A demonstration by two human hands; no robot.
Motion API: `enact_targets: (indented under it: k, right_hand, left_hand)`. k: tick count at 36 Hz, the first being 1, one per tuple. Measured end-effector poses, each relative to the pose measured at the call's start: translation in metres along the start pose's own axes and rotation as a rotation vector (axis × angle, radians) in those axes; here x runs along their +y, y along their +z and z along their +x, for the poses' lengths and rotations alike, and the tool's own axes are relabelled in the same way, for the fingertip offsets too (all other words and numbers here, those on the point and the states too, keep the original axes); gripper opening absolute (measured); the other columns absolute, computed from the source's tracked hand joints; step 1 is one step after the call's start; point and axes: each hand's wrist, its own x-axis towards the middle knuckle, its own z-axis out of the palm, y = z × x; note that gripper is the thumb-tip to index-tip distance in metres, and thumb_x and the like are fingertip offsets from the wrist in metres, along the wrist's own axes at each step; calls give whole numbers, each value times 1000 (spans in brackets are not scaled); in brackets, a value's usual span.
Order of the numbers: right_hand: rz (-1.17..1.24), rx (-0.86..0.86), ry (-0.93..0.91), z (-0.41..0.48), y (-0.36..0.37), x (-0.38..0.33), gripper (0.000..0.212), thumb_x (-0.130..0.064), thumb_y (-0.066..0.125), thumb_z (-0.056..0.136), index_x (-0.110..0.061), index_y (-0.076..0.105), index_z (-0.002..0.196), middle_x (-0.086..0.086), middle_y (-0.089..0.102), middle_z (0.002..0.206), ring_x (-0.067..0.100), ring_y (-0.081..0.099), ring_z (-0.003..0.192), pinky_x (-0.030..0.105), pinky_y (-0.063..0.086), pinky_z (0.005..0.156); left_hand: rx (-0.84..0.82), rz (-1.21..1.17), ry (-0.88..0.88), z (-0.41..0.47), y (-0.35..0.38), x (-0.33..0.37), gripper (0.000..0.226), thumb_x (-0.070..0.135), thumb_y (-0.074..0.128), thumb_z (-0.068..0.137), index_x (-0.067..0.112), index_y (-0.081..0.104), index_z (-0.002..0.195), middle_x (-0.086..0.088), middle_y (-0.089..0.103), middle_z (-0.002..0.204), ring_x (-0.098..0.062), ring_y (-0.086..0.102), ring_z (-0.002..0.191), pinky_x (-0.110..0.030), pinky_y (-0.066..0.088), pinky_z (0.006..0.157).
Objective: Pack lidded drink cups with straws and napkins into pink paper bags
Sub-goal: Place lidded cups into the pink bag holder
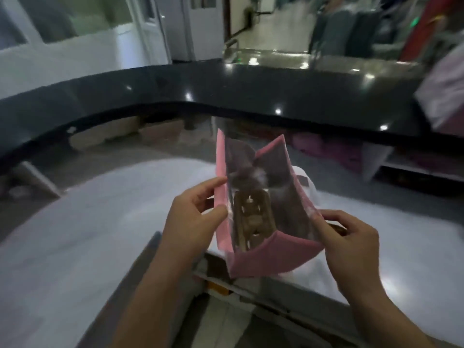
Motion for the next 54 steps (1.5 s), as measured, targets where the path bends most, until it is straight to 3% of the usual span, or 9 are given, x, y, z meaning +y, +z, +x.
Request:
enact_targets:
  k: [9, 15, 28, 31, 34, 41, 45, 48, 54]
  right_hand:
    - [-50, 345, 106, 25, -197, 73, 8, -22, 73, 87, -28, 75, 82, -12, 73, 74, 9, 68, 72, 17, 52, 60]
    - [-43, 392, 128, 41, -275, 106, 11, -19, 72, 88, -27, 76, 83, -13, 72, 74, 7, 67, 74, 19, 53, 62]
    - [146, 337, 239, 73, -352, 122, 8, -22, 67, 91, -20, 75, 91, 1, 75, 85, 16, 71, 84, 30, 58, 75]
    - [-69, 255, 211, 105, -375, 126, 12, -18, 73, 87, -21, 74, 98, -1, 72, 98, 12, 68, 91, 22, 52, 75]
    - [-457, 52, 209, 152, -400, 136, 41, -28, 76, 84, -27, 65, 123, -10, 57, 123, 10, 54, 114, 27, 41, 91]
    - [-1150, -397, 351, 257, -426, 162, 90, -48, 74, 79, -39, 23, 153, 4, 30, 155, 35, 35, 138, 53, 33, 109]
    - [-1203, -522, 472, 287, -430, 177, 100, -48, 79, 73, -46, 18, 152, 3, 28, 156, 36, 39, 137, 56, 29, 112]
    - [-1175, -573, 486, 299, -431, 189, 102, -40, 82, 70, -42, 21, 153, 4, 35, 154, 33, 41, 136, 53, 31, 112]
    - [-1201, -588, 446, 302, -424, 191, 92, -39, 80, 73, -40, 30, 149, -4, 45, 149, 28, 42, 136, 59, 23, 113]
  left_hand:
    - [-327, -44, -13, -2, 220, 33, 44, 1, 63, 91, 41, 69, 109, 19, 72, 101, -4, 71, 91, -25, 61, 71]
    - [-393, -9, 1, -11, 316, 48, 40, 5, 65, 92, 42, 68, 108, 16, 69, 109, -8, 70, 92, -28, 62, 74]
    - [-363, -32, -16, -14, 364, 55, 27, 23, 64, 92, 41, 72, 111, 12, 72, 107, -14, 70, 96, -34, 61, 78]
    - [-398, 106, 16, -9, 358, 63, 24, 45, 64, 82, 51, 72, 103, 9, 72, 107, -17, 68, 98, -39, 61, 76]
    - [-405, 261, 87, -2, 353, 73, 21, 43, 65, 84, 53, 68, 101, 12, 68, 107, -14, 65, 93, -22, 54, 61]
    - [-454, 358, 232, 13, 356, 90, 29, 33, 66, 88, 49, 64, 112, 27, 59, 115, -3, 60, 102, -16, 48, 76]
    - [-544, 553, 258, 21, 365, 95, 43, 63, 55, 75, 68, 47, 117, 31, 35, 146, -4, 37, 135, -41, 41, 107]
    - [-646, 652, 194, 24, 375, 99, 64, 69, 54, 69, 77, 24, 125, 29, 7, 158, -12, 16, 149, -52, 37, 110]
    - [-724, 639, 137, 36, 380, 95, 62, 47, 66, 86, 77, 24, 121, 31, 1, 158, -16, 22, 148, -41, 41, 109]
